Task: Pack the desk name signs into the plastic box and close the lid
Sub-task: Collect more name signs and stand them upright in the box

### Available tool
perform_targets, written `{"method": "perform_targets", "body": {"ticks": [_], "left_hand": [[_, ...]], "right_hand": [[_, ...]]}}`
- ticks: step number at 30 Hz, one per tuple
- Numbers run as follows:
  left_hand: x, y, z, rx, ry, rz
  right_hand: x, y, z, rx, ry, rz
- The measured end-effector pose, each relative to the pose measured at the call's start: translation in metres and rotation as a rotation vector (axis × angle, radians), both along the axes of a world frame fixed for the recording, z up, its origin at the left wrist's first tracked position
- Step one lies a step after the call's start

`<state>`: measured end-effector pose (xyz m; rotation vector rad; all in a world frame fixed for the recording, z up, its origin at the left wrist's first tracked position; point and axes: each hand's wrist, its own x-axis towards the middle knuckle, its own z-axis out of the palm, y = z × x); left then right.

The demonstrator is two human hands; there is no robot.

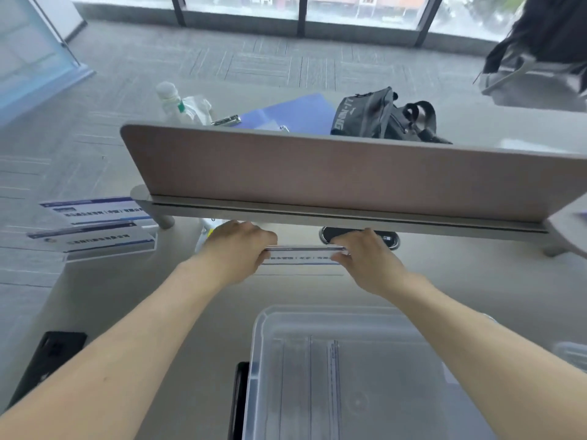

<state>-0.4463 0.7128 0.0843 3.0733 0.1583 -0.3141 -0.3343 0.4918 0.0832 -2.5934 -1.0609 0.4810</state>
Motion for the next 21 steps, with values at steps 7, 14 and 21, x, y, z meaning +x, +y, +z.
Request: {"method": "perform_targets", "body": {"ticks": [7, 14, 21], "left_hand": [[0.006, -0.047, 0.092, -0.116, -0.015, -0.039], [-0.004, -0.091, 0.189, -0.186, -0.224, -0.077], [-0.025, -0.147, 0.272, -0.468, -0.381, -0.003]], "right_hand": [[-0.016, -0.02, 0.089, 0.07, -0.096, 0.041], [-0.029, -0.082, 0.156, 0.542, -0.09, -0.176], [-0.074, -0.133, 0.175, 0.874, 0.365, -0.58]]}}
